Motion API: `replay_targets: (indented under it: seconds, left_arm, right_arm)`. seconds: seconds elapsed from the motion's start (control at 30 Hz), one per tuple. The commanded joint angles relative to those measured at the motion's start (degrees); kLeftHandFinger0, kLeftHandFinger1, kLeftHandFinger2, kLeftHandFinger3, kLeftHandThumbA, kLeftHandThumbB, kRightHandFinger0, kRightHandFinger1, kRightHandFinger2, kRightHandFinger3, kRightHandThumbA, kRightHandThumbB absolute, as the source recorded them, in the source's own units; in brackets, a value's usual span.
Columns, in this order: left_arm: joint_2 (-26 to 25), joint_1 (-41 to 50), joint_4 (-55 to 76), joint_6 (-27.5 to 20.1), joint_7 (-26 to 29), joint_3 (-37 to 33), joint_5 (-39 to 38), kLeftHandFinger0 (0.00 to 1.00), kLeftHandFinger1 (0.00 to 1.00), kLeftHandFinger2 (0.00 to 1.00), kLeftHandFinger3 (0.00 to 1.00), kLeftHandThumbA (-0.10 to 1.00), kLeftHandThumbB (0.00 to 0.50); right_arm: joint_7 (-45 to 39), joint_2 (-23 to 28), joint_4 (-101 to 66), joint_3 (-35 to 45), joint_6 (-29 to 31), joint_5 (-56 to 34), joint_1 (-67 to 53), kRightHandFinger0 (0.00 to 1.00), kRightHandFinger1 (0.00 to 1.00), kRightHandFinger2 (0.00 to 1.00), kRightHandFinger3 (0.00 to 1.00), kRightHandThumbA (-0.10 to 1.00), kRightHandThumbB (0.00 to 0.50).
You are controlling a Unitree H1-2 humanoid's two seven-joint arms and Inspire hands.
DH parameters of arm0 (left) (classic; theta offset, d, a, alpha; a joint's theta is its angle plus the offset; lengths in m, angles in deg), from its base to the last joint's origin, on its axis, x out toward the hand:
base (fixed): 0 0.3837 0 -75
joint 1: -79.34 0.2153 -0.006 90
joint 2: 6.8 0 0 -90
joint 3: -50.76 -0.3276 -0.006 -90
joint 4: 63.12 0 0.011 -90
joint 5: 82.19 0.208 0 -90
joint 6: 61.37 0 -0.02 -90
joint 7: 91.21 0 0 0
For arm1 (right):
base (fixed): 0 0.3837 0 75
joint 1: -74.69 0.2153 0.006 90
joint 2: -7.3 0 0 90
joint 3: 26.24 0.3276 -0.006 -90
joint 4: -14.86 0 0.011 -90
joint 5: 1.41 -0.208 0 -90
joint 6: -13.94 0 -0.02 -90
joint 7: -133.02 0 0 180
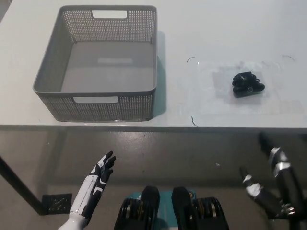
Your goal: Use the right hand to pick up a webcam and put it into a container on the left side
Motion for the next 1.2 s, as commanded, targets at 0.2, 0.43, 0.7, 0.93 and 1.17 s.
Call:
replay_targets:
  seconds: [0.2, 0.43, 0.7, 0.93, 1.17]
  left_arm:
    - [-0.5, 0.5, 1.7, -2.6, -0.4, 0.3, -0.1, 1.00, 1.00, 1.00, 1.00, 0.97, 0.122]
    - [-0.7, 1.9, 2.1, -2.8, 0.0, 0.7, 0.0, 1.00, 1.00, 1.00, 1.00, 0.98, 0.117]
    - [-1.0, 2.3, 1.9, -3.2, -0.1, 0.8, 0.0, 1.00, 1.00, 1.00, 1.00, 0.99, 0.128]
    - [-1.0, 2.5, 1.9, -3.4, 0.3, 1.0, 0.5, 1.00, 1.00, 1.00, 1.00, 0.99, 0.141]
    - [-1.0, 2.9, 3.1, -2.7, 0.3, 1.3, 0.3, 1.00, 1.00, 1.00, 1.00, 0.98, 0.144]
  right_arm:
    - [-8.9, 12.3, -12.9, 1.4, -17.0, 17.3, 16.6, 1.00, 1.00, 1.00, 1.00, 1.00, 0.390]
    - [-17.4, 19.4, -5.1, -4.2, -26.2, 24.5, 35.5, 1.00, 1.00, 1.00, 1.00, 1.00, 0.441]
    - [-20.5, 20.4, 23.0, -13.1, -25.5, 25.5, 55.8, 1.00, 1.00, 1.00, 1.00, 0.91, 0.488]
    - [-19.8, 17.5, 46.5, -19.3, -23.8, 26.2, 67.5, 1.00, 1.00, 1.00, 1.00, 0.87, 0.500]
    - [-16.0, 15.1, 66.5, -23.4, -21.6, 26.6, 73.0, 1.00, 1.00, 1.00, 1.00, 0.82, 0.500]
